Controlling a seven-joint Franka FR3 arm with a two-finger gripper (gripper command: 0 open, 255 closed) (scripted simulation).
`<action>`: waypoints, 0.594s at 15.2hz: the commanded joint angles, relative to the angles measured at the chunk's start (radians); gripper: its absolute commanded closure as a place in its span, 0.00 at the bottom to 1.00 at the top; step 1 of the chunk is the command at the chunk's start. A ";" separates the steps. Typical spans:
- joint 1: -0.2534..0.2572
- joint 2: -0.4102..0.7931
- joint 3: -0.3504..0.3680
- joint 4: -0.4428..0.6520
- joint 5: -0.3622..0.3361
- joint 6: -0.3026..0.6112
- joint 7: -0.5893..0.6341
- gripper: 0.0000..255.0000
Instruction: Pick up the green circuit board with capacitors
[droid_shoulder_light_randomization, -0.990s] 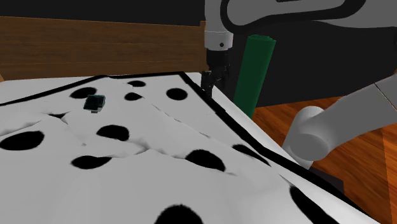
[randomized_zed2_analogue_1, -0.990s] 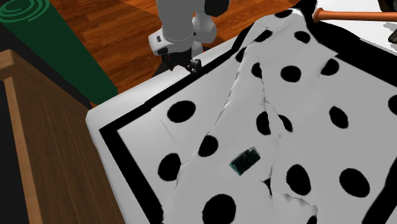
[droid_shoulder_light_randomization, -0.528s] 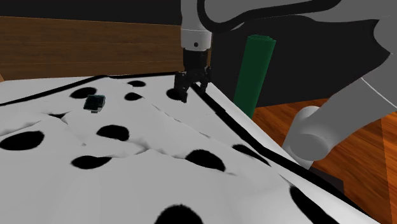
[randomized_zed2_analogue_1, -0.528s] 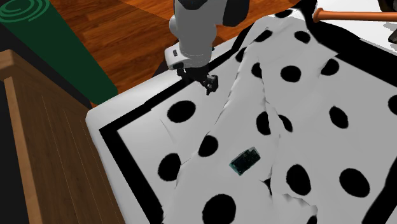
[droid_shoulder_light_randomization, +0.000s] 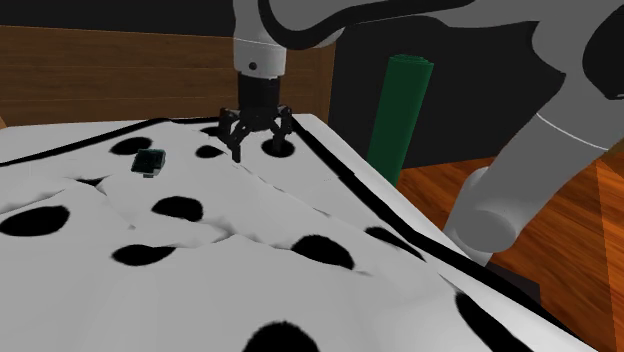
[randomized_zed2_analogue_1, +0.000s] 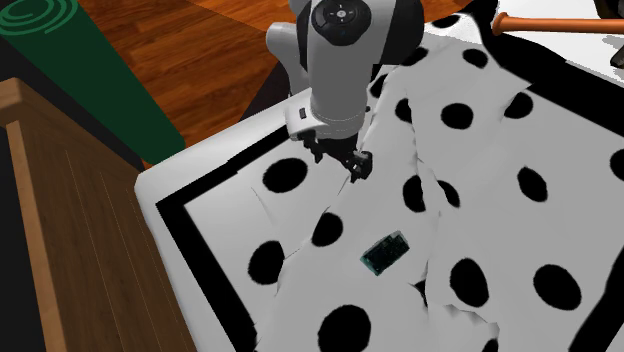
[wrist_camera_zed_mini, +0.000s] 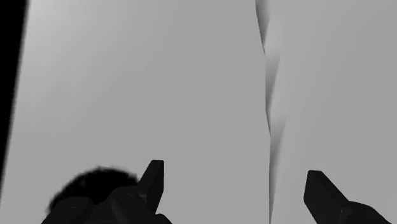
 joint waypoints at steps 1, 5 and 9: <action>0.000 0.063 0.030 0.070 -0.014 0.014 0.066 0.00; 0.007 0.199 0.080 0.211 -0.071 0.043 0.192 0.00; 0.036 0.350 0.116 0.378 -0.156 0.051 0.321 0.00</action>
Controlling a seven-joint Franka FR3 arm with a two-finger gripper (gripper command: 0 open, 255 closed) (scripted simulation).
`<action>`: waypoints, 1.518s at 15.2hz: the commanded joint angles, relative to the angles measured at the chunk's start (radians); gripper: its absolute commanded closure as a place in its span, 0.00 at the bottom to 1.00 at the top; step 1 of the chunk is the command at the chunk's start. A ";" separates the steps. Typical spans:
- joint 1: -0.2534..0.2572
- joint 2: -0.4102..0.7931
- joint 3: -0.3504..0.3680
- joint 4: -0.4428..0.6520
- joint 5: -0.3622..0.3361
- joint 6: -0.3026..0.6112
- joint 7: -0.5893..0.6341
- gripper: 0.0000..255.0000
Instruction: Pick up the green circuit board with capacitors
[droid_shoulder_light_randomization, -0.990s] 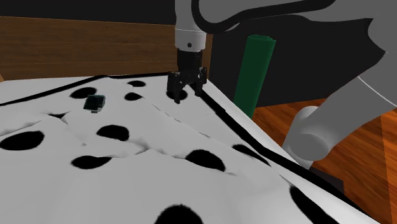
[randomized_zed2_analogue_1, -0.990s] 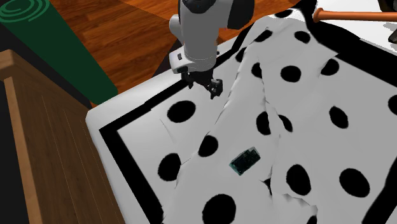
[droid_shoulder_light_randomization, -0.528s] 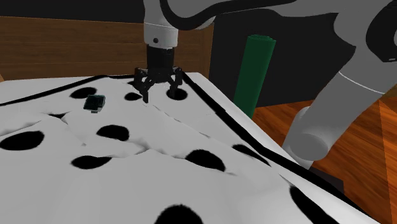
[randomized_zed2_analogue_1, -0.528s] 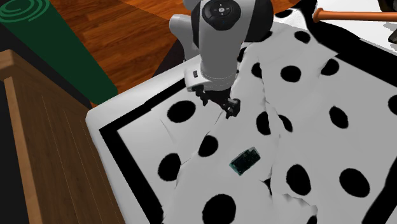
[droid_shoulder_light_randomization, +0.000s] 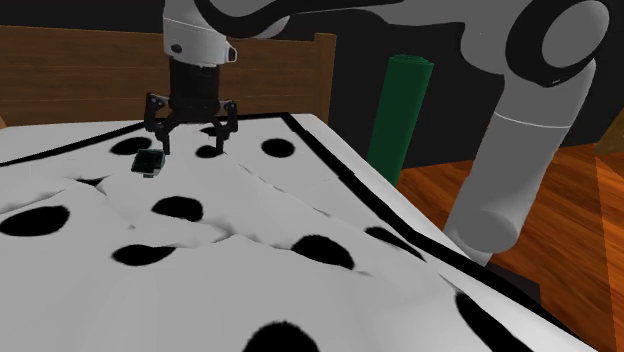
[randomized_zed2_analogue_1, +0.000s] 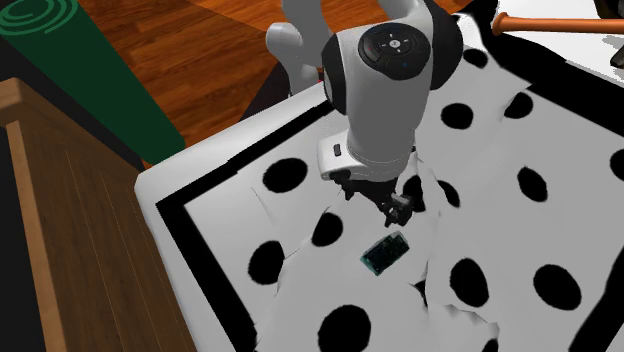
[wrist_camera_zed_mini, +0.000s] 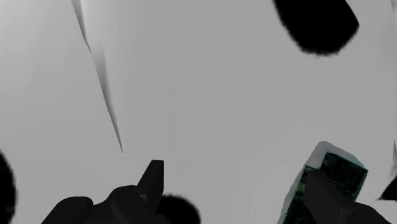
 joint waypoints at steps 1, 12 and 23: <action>0.020 0.083 0.012 0.101 -0.050 -0.008 0.067 0.00; 0.092 0.255 0.009 0.246 -0.155 0.044 0.189 0.00; 0.088 0.253 0.008 0.221 -0.153 0.066 0.188 1.00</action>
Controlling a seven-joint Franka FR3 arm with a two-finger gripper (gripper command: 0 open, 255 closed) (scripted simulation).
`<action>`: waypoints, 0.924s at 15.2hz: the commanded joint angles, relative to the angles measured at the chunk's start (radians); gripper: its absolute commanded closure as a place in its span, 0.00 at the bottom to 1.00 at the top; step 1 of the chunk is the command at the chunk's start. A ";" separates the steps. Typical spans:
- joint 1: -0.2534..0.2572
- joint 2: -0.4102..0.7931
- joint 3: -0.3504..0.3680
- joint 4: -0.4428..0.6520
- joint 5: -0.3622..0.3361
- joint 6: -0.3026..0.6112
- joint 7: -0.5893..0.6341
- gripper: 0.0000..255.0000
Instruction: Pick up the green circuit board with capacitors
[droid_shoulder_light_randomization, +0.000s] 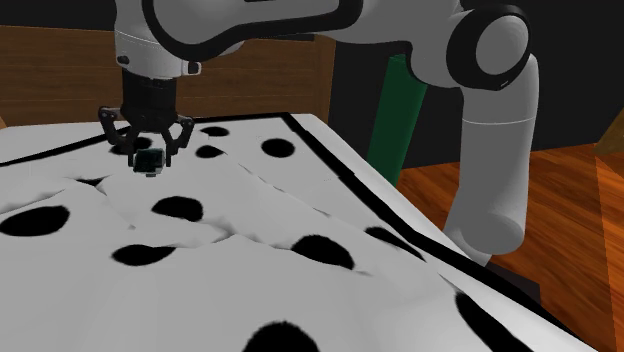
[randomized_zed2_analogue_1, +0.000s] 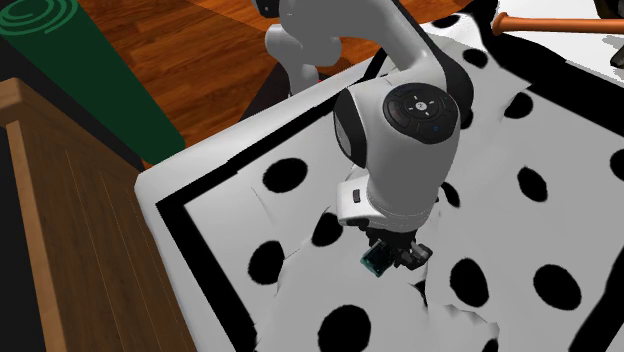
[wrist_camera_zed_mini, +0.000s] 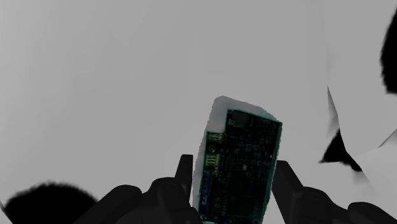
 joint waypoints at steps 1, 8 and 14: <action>0.000 0.000 0.000 0.000 0.000 0.000 0.000 1.00; 0.013 0.012 0.002 0.098 -0.007 -0.086 0.005 1.00; 0.033 0.036 0.003 0.212 -0.021 -0.179 0.012 1.00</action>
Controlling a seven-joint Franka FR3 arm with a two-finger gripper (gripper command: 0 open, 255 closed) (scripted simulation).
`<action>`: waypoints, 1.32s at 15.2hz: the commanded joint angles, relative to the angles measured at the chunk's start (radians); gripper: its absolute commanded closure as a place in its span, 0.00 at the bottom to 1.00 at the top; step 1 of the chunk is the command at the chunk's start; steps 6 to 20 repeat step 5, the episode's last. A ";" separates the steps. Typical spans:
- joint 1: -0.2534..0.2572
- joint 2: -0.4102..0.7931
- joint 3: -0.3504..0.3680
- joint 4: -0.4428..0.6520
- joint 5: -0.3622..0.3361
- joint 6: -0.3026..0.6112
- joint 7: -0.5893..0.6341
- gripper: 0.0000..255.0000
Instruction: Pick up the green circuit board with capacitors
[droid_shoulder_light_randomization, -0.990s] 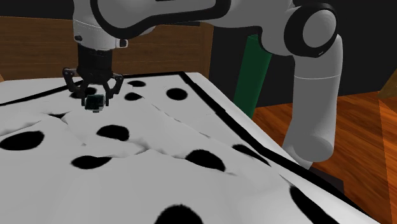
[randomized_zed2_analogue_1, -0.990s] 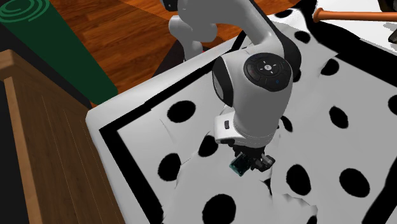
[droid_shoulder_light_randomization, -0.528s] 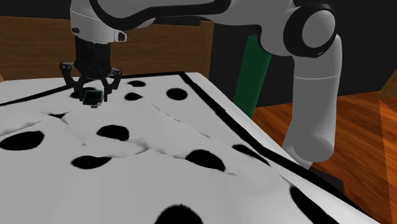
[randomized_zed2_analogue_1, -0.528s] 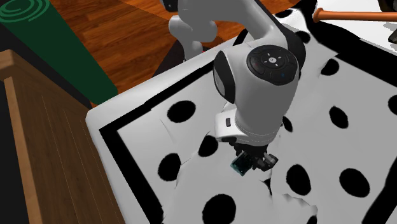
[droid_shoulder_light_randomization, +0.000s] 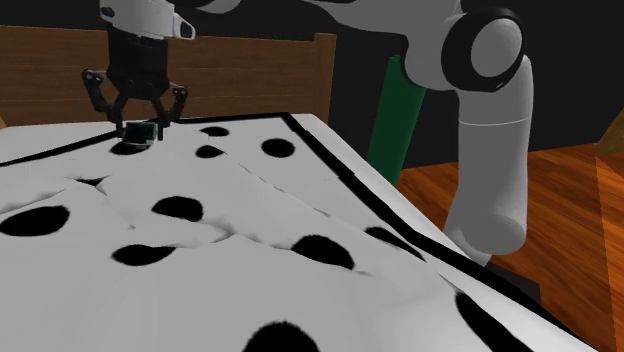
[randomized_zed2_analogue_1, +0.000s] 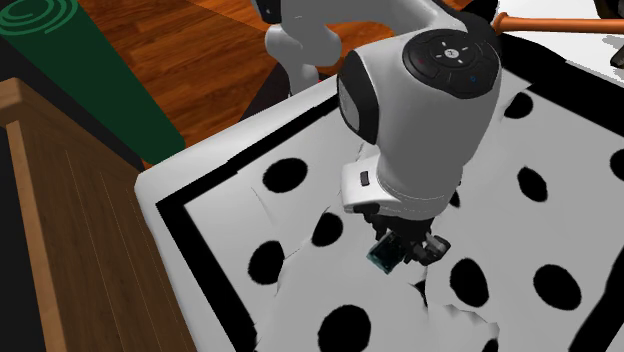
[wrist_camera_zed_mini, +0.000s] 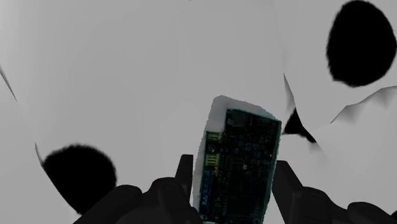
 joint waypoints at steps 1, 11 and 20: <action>0.007 0.010 0.000 0.043 -0.006 -0.034 0.002 1.00; 0.018 0.023 0.000 0.091 -0.014 -0.070 0.005 1.00; 0.018 0.023 0.000 0.091 -0.014 -0.070 0.005 1.00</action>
